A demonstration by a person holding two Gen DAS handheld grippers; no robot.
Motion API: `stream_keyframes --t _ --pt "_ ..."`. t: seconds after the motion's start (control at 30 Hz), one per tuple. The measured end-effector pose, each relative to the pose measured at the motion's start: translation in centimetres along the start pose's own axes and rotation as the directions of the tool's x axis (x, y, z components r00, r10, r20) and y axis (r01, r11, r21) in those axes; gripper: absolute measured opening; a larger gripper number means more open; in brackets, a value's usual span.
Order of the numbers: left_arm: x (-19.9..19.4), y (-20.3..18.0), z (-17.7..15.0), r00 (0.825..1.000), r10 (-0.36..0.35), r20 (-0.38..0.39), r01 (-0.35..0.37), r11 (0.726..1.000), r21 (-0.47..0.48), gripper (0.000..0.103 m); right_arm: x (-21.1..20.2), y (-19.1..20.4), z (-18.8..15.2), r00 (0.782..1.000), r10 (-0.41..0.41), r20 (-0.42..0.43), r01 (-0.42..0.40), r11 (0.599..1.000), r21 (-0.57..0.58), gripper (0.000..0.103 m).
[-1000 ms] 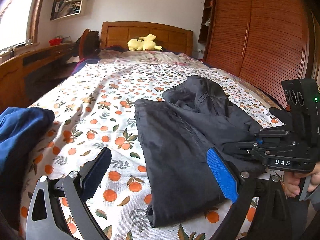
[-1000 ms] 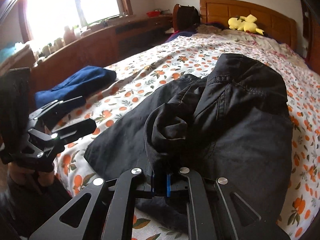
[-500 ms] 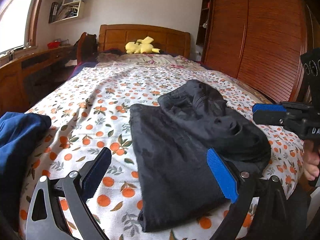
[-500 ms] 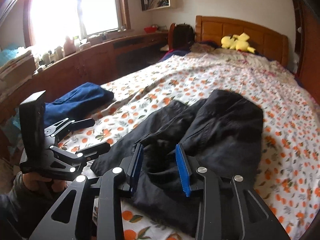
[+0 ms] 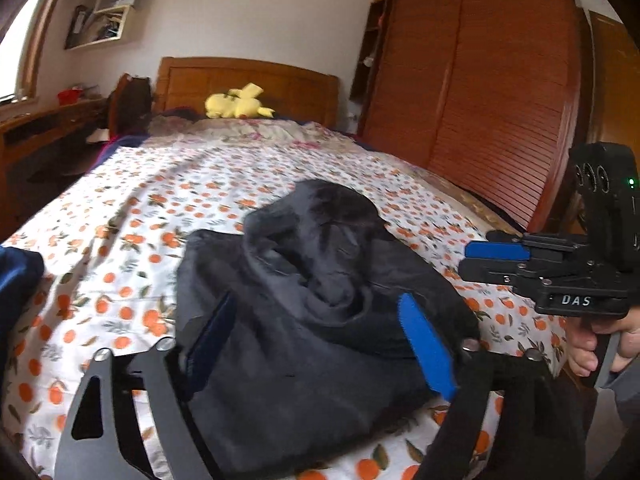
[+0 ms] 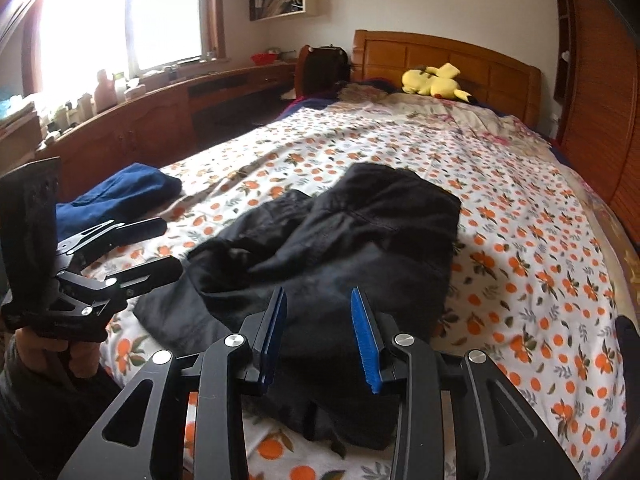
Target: Fold large clothes
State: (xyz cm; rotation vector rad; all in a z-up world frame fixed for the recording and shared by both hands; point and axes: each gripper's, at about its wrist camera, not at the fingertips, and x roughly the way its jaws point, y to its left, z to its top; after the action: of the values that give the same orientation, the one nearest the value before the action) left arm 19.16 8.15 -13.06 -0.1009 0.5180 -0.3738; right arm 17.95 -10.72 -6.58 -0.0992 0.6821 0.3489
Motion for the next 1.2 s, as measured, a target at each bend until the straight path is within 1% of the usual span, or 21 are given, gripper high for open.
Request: stream_keyframes --t 0.1,0.17,0.2,0.23,0.27,0.3,0.33,0.4,0.5,0.6,0.67,0.77,0.83,0.87,0.97,1.1,1.2 --pt "1.4 -0.8 -0.4 0.999 -0.023 -0.03 0.023 1.0 0.001 0.075 0.2 -0.6 -0.7 1.0 -0.014 -0.01 0.014 1.0 0.005 0.032" --pt "2.0 -1.0 -0.5 0.999 -0.035 -0.042 0.035 0.999 -0.005 0.068 0.4 -0.8 -1.1 1.0 -0.021 -0.016 0.021 1.0 0.007 0.036" --pt "2.4 -1.1 -0.5 0.998 -0.048 -0.049 0.047 0.999 -0.013 0.061 0.4 -0.9 -1.3 0.999 -0.026 -0.018 0.026 1.0 0.009 0.04" --pt "2.6 -1.0 -0.5 0.997 -0.056 -0.053 0.055 0.998 -0.02 0.049 0.5 -1.1 -1.5 0.999 -0.032 -0.02 0.032 0.999 0.01 0.041" --pt "3.0 -1.0 -0.4 0.996 -0.061 -0.064 0.059 0.998 -0.025 0.041 0.7 -1.3 -1.7 0.999 -0.035 -0.025 0.036 0.999 0.013 0.041" --pt "3.3 -1.0 -0.5 0.995 -0.059 -0.075 0.058 0.998 -0.024 0.026 0.8 -1.4 -1.8 0.999 -0.036 -0.029 0.037 0.999 0.014 0.041" --pt "3.5 -1.0 -0.5 0.995 -0.063 -0.082 0.062 0.998 -0.022 0.015 1.0 -1.5 -2.0 0.999 -0.037 -0.034 0.037 0.999 0.015 0.041" --pt "3.4 -1.2 -0.6 0.995 -0.063 -0.083 0.063 0.998 -0.007 0.011 1.3 -1.6 -2.2 0.998 -0.038 -0.041 0.038 0.999 0.014 0.041" --pt "1.9 -1.0 -0.2 0.997 -0.059 -0.04 0.059 0.998 -0.004 0.009 1.7 -1.9 -2.6 0.999 -0.012 -0.043 0.013 1.0 0.02 0.041" --pt "-0.4 -0.5 0.2 0.999 -0.042 0.012 0.042 0.999 -0.009 0.008 1.7 -2.0 -2.4 0.999 0.01 -0.033 -0.009 0.999 0.031 0.041" --pt "-2.1 0.1 0.5 0.999 -0.03 0.026 0.03 1.0 0.005 0.008 1.4 -1.7 -1.9 1.0 0.017 -0.018 -0.017 0.999 0.029 0.041" --pt "-4.4 1.9 0.3 0.999 -0.006 0.053 0.007 1.0 -0.014 0.008 1.4 -0.8 -1.3 0.999 0.044 0.0 -0.044 0.999 0.02 0.041" --pt "-5.1 3.2 -0.3 0.999 0.017 0.044 -0.015 0.999 -0.036 0.008 1.6 0.0 -0.9 0.998 0.067 0.01 -0.067 0.998 0.011 0.041" --pt "-5.3 4.2 -0.9 0.999 0.039 0.027 -0.038 0.998 -0.051 0.008 1.9 0.3 -0.8 0.997 0.078 0.012 -0.078 0.997 0.008 0.041" --pt "-5.1 6.0 -2.5 0.998 0.055 -0.021 -0.057 0.995 -0.087 0.008 3.0 1.6 -0.6 0.994 0.113 0.002 -0.113 0.994 -0.012 0.041" --pt "-4.5 6.7 -4.4 0.994 0.077 -0.08 -0.085 0.992 -0.097 0.009 4.7 2.9 -1.2 0.993 0.113 -0.04 -0.115 0.992 -0.053 0.041" --pt "-3.7 6.8 -5.6 0.987 0.094 -0.127 -0.106 0.991 -0.083 0.01 6.5 3.2 -2.1 0.986 0.125 -0.108 -0.13 0.99 -0.046 0.043"
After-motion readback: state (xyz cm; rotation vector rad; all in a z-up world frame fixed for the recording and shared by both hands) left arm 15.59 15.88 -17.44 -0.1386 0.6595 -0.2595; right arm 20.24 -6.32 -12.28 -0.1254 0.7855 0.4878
